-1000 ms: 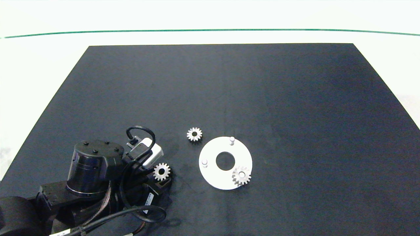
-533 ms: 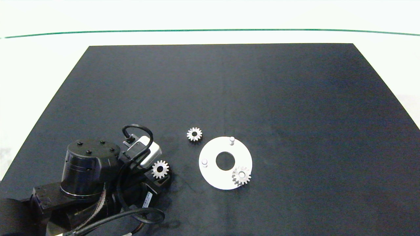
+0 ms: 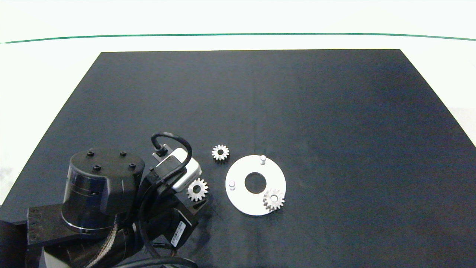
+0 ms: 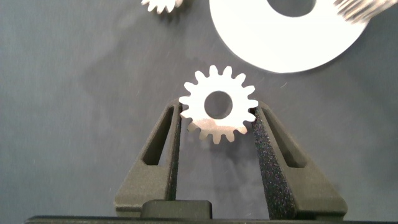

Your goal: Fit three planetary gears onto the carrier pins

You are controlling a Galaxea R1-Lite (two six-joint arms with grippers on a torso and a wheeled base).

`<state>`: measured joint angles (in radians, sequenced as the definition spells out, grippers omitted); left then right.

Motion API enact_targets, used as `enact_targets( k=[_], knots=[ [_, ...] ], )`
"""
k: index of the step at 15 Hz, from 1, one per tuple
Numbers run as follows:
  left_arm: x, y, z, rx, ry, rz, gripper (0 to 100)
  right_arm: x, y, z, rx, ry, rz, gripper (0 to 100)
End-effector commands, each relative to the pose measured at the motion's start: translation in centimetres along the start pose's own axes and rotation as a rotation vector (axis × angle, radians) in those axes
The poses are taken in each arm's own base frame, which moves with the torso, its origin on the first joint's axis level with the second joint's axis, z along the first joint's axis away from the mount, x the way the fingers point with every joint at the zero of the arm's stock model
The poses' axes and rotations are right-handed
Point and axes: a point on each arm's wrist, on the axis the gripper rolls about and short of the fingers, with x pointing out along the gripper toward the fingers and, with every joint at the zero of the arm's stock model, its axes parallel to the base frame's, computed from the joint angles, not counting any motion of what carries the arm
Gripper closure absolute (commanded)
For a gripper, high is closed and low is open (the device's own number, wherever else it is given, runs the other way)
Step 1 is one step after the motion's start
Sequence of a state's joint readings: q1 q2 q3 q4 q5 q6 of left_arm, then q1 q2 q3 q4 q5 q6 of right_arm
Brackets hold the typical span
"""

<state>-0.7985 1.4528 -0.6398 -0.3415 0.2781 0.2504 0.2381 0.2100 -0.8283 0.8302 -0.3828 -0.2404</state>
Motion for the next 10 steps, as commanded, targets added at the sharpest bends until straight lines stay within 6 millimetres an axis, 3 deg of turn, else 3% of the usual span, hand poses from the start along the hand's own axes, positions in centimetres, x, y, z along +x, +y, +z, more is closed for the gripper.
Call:
enact_targets(
  k=[1, 10],
  knots=[
    [0.2, -0.6, 2.2, 0.014, -0.027, -0.004, 87, 0.1, 0.0, 0.0, -0.005, 0.007, 0.001, 0],
    [2.6, -2.1, 2.5, 0.063, 0.021, 0.007, 87, -0.1, 0.0, -0.2, -0.018, 0.002, -0.002, 0]
  ],
)
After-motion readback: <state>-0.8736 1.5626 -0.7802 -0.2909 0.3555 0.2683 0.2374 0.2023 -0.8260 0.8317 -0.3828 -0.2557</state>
